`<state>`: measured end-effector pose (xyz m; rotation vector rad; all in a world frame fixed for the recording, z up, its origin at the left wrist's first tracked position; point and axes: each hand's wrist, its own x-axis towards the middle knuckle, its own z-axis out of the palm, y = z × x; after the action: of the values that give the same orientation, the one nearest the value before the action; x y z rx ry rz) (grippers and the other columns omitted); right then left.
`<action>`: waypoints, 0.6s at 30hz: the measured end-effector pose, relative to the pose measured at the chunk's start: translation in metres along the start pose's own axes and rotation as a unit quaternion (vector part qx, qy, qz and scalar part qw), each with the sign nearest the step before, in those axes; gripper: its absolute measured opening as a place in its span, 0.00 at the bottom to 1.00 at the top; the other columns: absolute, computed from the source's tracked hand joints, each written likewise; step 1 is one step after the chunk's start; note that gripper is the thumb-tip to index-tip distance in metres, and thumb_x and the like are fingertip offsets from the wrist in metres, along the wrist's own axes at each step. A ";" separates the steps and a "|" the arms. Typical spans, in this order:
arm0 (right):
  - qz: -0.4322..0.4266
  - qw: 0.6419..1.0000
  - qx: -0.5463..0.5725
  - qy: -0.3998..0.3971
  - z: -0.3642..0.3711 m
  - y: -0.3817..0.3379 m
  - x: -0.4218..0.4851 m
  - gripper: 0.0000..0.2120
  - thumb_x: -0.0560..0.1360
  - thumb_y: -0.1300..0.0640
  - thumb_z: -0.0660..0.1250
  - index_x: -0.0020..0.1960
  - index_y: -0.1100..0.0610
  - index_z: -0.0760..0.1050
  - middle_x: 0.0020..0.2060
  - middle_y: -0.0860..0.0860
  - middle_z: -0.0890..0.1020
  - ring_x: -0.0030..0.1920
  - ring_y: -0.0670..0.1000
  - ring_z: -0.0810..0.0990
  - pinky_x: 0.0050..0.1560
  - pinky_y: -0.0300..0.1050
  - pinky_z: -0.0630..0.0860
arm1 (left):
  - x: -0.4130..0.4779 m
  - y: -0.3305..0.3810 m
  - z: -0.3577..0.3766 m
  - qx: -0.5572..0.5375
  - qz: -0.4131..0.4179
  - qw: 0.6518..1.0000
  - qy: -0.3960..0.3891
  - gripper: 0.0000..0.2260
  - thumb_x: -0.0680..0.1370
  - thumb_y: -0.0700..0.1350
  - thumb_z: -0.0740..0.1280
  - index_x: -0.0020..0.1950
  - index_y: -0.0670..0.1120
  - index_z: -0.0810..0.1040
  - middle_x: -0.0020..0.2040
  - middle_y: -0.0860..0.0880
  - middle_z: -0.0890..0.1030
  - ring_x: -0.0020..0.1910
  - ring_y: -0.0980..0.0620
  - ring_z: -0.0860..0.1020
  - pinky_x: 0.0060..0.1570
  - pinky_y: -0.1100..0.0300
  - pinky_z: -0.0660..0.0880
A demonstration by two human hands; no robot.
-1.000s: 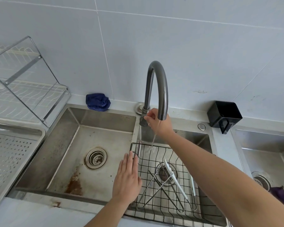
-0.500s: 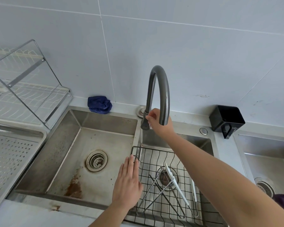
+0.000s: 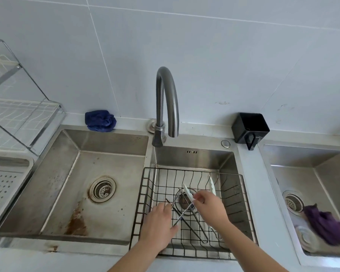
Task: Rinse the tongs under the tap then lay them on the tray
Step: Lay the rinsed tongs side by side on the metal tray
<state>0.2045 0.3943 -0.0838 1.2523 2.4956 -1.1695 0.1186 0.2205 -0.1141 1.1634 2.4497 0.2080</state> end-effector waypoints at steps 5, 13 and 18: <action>-0.010 0.992 -0.125 -0.029 0.014 0.014 -0.016 0.14 0.77 0.58 0.63 0.60 0.50 0.80 0.53 0.48 0.84 0.50 0.50 0.82 0.49 0.43 0.78 | 0.004 0.004 0.008 0.018 -0.052 0.997 -0.046 0.31 0.76 0.57 0.71 0.74 0.47 0.67 0.64 0.48 0.75 0.61 0.49 0.76 0.57 0.54 0.78; -0.043 0.947 -0.307 -0.082 0.044 0.020 -0.019 0.25 0.77 0.41 0.70 0.65 0.57 0.74 0.63 0.54 0.76 0.61 0.57 0.79 0.59 0.51 0.77 | 0.010 0.010 0.004 -0.012 -0.089 0.995 -0.032 0.22 0.77 0.52 0.69 0.68 0.45 0.71 0.62 0.48 0.76 0.57 0.48 0.80 0.52 0.54 0.78; -0.054 0.931 -0.353 -0.075 0.051 0.013 -0.014 0.22 0.79 0.47 0.69 0.67 0.59 0.72 0.64 0.55 0.76 0.61 0.58 0.80 0.56 0.53 0.79 | 0.006 0.011 -0.006 -0.056 -0.114 0.992 0.024 0.23 0.76 0.53 0.69 0.67 0.46 0.71 0.61 0.49 0.77 0.55 0.49 0.80 0.48 0.57 0.76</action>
<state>0.2120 0.3550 -0.1212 0.7962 2.5201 -0.2816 0.1202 0.2329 -0.1072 0.8335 2.5508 0.3048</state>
